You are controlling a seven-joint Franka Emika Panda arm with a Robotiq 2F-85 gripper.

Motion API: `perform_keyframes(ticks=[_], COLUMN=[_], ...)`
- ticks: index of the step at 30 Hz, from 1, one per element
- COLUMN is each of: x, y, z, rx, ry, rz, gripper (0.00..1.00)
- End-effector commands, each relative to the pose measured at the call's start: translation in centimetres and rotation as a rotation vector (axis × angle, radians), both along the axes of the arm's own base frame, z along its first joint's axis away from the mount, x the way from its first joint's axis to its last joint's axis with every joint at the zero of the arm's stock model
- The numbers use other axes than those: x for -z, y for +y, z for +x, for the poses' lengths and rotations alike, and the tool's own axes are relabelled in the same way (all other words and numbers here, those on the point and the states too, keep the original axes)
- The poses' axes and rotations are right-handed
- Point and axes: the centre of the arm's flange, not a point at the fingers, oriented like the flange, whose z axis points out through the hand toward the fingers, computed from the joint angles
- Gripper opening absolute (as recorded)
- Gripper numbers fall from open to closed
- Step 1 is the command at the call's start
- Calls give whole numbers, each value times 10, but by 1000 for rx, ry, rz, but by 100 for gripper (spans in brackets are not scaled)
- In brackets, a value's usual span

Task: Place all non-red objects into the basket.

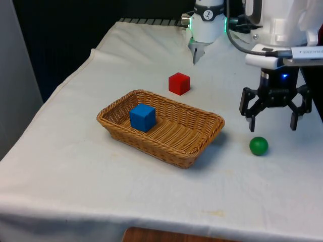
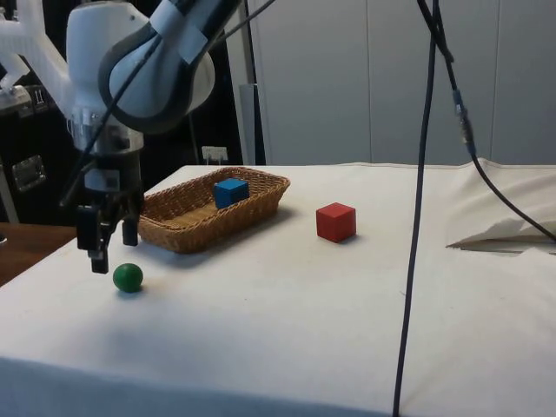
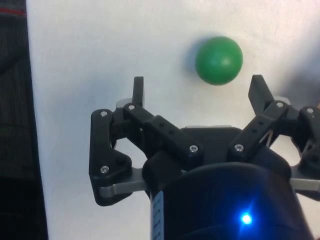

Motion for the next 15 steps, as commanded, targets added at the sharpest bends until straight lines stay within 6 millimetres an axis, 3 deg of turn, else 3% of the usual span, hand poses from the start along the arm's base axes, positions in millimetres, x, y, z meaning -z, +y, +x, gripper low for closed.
perform_keyframes(ticks=[1, 15], x=[2, 23], y=[1, -8], z=[1, 9], rx=[-5, -28], ry=[-5, -1], rz=[14, -2], gripper=[100, 100])
